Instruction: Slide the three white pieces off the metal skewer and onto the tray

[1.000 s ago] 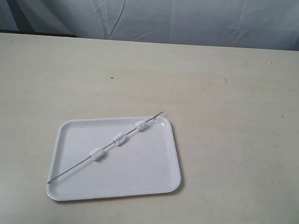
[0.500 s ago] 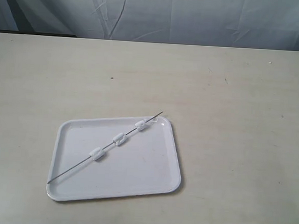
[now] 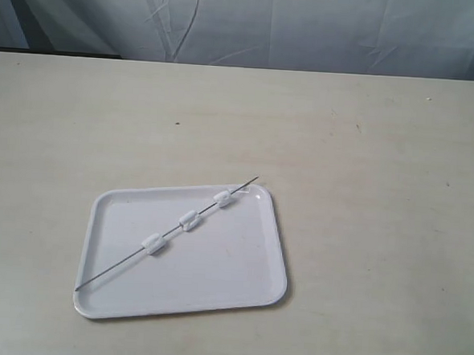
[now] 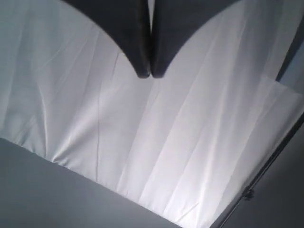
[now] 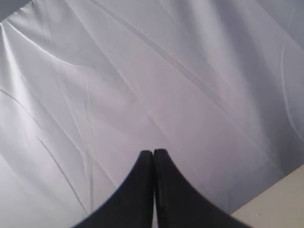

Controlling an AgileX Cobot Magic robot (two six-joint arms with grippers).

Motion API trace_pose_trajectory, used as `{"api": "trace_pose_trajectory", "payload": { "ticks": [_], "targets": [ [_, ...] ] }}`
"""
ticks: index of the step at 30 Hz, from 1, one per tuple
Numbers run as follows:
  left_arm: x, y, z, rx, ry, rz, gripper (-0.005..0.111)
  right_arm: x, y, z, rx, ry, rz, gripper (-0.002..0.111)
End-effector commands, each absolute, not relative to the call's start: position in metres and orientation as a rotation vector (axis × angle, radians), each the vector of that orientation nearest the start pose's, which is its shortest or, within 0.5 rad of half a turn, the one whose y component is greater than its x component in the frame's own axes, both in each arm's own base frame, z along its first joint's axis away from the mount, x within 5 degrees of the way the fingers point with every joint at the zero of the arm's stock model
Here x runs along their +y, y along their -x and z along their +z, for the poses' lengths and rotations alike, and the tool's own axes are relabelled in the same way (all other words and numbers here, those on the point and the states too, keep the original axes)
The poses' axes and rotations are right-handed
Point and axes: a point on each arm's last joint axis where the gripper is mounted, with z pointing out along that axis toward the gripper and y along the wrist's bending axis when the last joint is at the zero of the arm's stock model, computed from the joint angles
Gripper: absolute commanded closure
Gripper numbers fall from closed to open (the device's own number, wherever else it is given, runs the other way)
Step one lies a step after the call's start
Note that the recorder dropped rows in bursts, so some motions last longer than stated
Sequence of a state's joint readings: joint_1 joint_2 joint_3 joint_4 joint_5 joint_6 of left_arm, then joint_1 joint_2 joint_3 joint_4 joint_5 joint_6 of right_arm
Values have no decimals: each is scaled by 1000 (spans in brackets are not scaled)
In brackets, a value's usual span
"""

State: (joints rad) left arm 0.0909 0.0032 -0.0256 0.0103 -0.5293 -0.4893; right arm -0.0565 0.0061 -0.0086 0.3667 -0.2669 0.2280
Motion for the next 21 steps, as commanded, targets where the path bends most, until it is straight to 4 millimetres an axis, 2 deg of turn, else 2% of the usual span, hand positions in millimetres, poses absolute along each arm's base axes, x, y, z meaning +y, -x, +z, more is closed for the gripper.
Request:
{"api": "trace_pose_trajectory", "payload": {
  "ticks": [1, 3, 4, 5, 6, 7, 8, 9, 10, 11, 13, 17, 21],
  "targets": [
    [-13, -17, 326, 773, -6, -262, 107, -7, -39, 289, 1064, -363, 434, 108],
    [-15, -15, 357, 750, -42, -236, 107, -4, -37, 319, 1054, -323, 459, 108],
    [-16, -21, 381, 770, -71, -219, 107, -1, -40, 349, 1071, -281, 484, 108],
    [-19, -33, 402, 826, -132, -189, 107, 3, -49, 382, 1136, -233, 505, 108],
    [-21, -45, 410, 885, -165, -188, 107, 6, -54, 398, 1173, -214, 519, 108],
    [-26, -70, 416, 1023, -211, -258, 107, 15, -74, 420, 1354, -181, 550, 108],
    [-32, -85, 416, 1102, -252, -304, 107, 19, -84, 427, 1439, -164, 555, 108],
    [-47, -114, 406, 1275, -413, -354, 107, 30, -107, 436, 1680, -101, 538, 108],
    [-55, -129, 397, 1382, -498, -399, 107, 35, -120, 437, 1771, -65, 518, 108],
    [-68, -154, 379, 1570, -594, -550, 107, 42, -139, 441, 1930, 36, 464, 108],
    [-79, -178, 353, 1717, -636, -739, 106, 48, -157, 441, 2017, 79, 446, 108],
    [-90, -211, 310, 1902, -676, -938, 102, 56, -187, 428, 2130, 98, 462, 108],
    [-90, -232, 264, 2074, -606, -966, 94, 63, -211, 400, 2320, 182, 431, 108]
  ]
}}
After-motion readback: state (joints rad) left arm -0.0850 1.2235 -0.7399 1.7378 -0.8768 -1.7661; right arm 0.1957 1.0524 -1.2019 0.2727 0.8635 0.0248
